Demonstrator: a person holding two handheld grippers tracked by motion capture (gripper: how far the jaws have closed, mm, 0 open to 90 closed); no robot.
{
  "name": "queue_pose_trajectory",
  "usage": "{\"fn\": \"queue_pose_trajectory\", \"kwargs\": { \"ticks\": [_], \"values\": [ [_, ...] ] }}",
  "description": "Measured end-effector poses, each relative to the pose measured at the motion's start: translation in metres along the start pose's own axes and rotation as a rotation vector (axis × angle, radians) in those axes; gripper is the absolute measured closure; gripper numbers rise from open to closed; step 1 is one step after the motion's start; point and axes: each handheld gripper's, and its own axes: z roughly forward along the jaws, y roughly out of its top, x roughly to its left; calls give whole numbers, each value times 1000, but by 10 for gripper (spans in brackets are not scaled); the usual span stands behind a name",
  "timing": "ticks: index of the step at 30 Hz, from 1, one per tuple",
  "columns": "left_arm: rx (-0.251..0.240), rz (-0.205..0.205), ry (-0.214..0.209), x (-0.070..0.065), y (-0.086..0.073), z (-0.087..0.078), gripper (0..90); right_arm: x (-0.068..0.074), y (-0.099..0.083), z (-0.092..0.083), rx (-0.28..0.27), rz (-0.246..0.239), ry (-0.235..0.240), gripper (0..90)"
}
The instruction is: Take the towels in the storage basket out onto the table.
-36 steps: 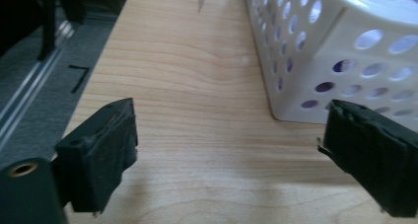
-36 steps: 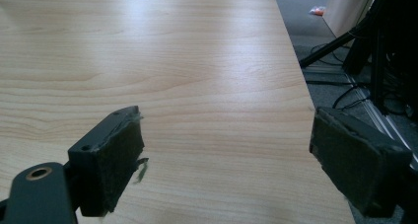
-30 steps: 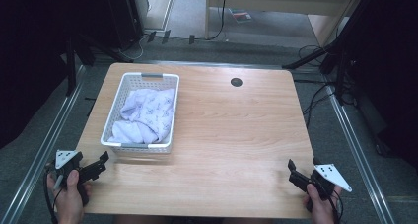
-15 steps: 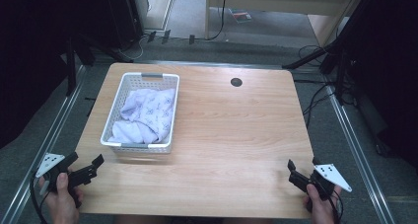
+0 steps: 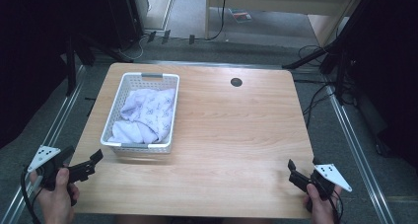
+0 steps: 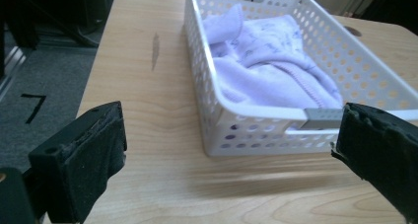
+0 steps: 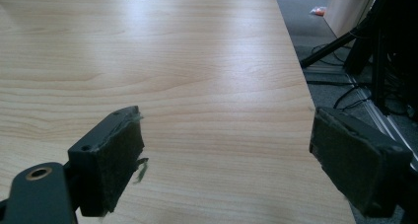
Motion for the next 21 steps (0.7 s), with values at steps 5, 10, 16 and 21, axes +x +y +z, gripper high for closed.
{"fn": "queue_pose_trajectory", "kwargs": {
  "ticks": [5,10,16,21],
  "values": [
    [10,4,2,-7,16,4,0,0,0,0,-1,3,0,134],
    [34,19,-10,-17,35,14,0,0,0,0,-1,4,-2,134],
    [69,45,-21,-30,54,32,0,-1,0,0,-3,5,1,134],
    [101,60,-16,-38,65,47,0,-1,0,0,-6,6,1,134]
  ]
}}
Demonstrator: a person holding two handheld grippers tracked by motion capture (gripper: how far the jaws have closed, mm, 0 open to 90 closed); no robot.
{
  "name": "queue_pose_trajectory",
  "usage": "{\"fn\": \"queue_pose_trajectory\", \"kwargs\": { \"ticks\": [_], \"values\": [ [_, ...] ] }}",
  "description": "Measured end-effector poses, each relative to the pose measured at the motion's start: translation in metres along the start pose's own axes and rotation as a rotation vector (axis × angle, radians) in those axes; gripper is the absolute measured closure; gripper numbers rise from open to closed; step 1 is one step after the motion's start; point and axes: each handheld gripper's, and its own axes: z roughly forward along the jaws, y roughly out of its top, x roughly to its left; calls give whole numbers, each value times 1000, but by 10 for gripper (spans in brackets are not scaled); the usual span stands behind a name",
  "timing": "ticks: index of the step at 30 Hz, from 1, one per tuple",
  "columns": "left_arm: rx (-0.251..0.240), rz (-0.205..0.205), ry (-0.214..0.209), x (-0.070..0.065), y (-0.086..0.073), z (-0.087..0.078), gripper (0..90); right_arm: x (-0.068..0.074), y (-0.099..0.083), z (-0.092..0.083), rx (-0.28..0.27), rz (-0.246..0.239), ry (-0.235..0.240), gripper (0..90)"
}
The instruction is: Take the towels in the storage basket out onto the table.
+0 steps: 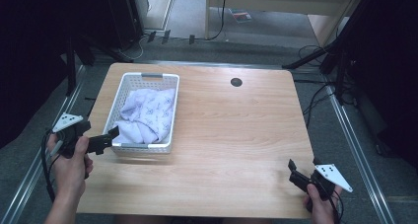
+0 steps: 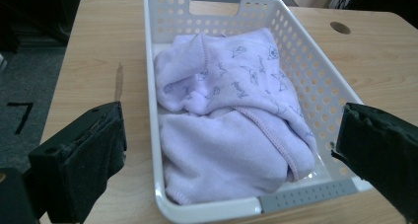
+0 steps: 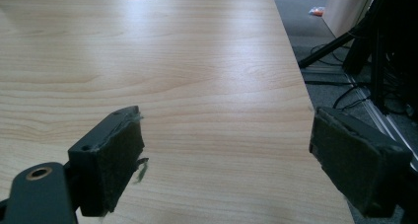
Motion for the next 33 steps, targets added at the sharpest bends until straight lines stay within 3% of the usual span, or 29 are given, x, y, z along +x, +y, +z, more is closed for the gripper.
{"fn": "queue_pose_trajectory", "kwargs": {
  "ticks": [9,14,20,26,29,33],
  "values": [
    [57,18,31,-8,20,22,0,0,0,0,1,-3,2,134],
    [114,31,9,-15,30,37,0,0,0,-1,1,2,-5,134],
    [179,66,31,-22,42,57,0,0,0,-1,0,1,-5,134],
    [267,90,35,-30,52,84,0,0,0,-1,1,6,-3,134],
    [315,105,69,-32,54,103,0,0,0,-1,1,7,-4,134],
    [388,90,68,-32,55,127,0,0,0,-1,1,6,-3,134]
  ]
}}
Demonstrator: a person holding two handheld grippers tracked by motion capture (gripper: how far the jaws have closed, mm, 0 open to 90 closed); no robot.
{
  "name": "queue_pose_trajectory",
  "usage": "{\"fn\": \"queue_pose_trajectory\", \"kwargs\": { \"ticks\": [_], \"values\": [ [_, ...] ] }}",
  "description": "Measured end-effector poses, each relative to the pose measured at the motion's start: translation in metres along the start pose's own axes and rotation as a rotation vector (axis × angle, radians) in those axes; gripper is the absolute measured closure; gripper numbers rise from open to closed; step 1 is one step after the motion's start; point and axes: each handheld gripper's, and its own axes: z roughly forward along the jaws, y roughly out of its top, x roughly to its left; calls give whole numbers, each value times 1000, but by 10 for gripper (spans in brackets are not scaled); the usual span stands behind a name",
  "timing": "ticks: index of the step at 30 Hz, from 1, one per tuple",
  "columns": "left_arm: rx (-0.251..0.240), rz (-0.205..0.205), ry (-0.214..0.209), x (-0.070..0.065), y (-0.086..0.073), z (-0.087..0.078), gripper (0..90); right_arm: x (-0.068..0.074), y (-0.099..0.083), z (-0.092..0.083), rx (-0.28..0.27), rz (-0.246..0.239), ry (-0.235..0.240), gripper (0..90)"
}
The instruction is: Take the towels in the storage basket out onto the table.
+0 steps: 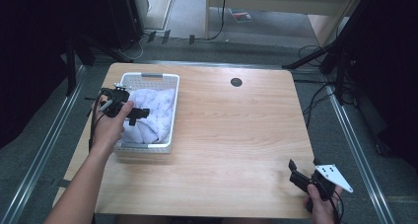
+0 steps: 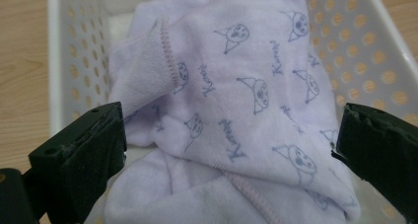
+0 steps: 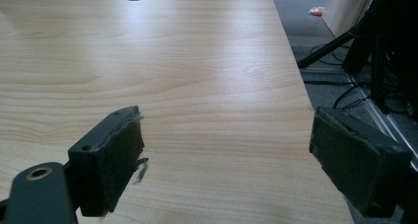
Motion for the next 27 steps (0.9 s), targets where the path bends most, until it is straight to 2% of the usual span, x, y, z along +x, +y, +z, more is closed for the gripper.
{"fn": "queue_pose_trajectory", "kwargs": {
  "ticks": [7,10,12,13,15,17,21,24,27],
  "values": [
    [129,41,-9,-10,10,29,0,-1,0,0,-1,1,6,134],
    [173,64,14,-13,15,38,0,0,0,0,0,0,8,134],
    [203,62,41,-14,17,45,0,-1,0,0,0,0,8,134],
    [239,67,33,-14,18,48,0,-1,0,0,0,1,9,134],
    [290,68,47,-15,18,57,0,-1,0,0,-1,0,9,134],
    [319,75,53,-15,17,63,0,-1,0,0,0,0,10,134],
    [346,53,49,-16,15,73,0,0,0,0,0,0,8,134],
    [348,21,19,-13,12,79,0,0,0,0,1,0,6,134],
    [341,8,-7,-9,11,80,0,0,0,0,1,0,6,134]
  ]
}}
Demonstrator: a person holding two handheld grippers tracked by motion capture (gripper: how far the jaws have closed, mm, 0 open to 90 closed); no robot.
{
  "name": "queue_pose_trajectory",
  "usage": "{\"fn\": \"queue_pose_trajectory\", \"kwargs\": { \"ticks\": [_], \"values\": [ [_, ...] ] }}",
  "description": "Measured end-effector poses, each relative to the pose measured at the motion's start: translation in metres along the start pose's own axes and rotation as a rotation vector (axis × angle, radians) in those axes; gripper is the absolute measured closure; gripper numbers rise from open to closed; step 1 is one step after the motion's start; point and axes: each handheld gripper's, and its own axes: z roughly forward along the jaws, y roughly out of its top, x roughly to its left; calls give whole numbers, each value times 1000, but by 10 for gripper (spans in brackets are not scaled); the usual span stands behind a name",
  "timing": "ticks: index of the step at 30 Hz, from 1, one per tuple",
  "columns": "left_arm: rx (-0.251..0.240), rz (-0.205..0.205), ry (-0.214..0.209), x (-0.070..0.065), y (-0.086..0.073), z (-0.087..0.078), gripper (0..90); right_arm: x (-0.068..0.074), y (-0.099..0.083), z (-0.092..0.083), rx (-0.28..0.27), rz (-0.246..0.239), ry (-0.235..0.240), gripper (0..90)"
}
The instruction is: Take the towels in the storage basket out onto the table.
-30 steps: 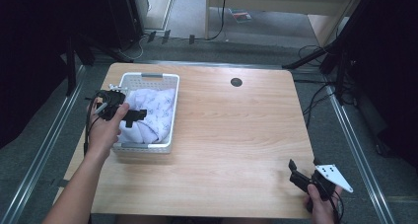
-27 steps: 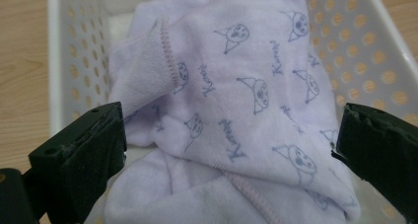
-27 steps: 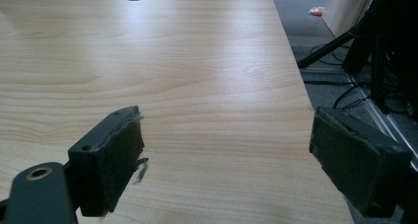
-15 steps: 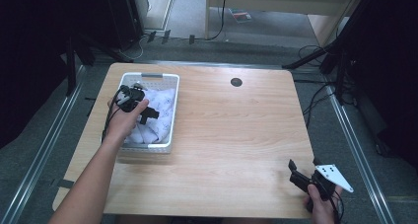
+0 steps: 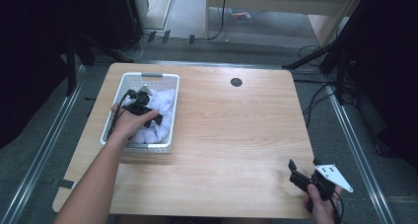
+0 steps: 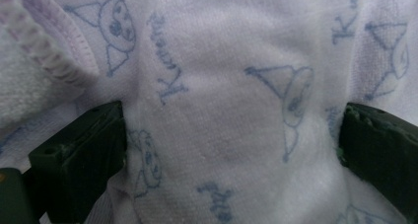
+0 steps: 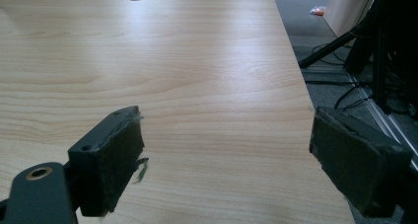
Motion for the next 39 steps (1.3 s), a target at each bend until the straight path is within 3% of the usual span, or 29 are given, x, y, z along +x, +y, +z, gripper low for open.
{"fn": "queue_pose_trajectory", "kwargs": {
  "ticks": [17,18,19,20,21,22,23,26,36,39],
  "values": [
    [10,27,20,-3,0,3,14,0,0,1,4,-12,4,134],
    [4,46,11,-4,-1,0,111,1,0,1,3,-11,1,134],
    [3,61,7,-6,-1,-2,111,1,0,1,3,-11,1,134],
    [5,71,2,-7,-1,-4,232,1,0,1,3,-15,-2,135],
    [0,79,1,-8,-1,-5,232,1,0,1,3,-15,-2,135],
    [-9,77,-2,-9,-2,-6,346,1,0,1,4,-16,-1,135],
    [-12,78,-1,-9,-2,-7,346,1,0,1,4,-16,-1,135],
    [-27,67,-18,-8,-3,-10,573,1,0,1,5,-16,0,135],
    [-45,19,-99,5,-4,-17,684,0,0,1,4,-11,6,135],
    [-45,22,-94,8,-2,-25,690,0,0,1,3,-9,3,134]
  ]
}}
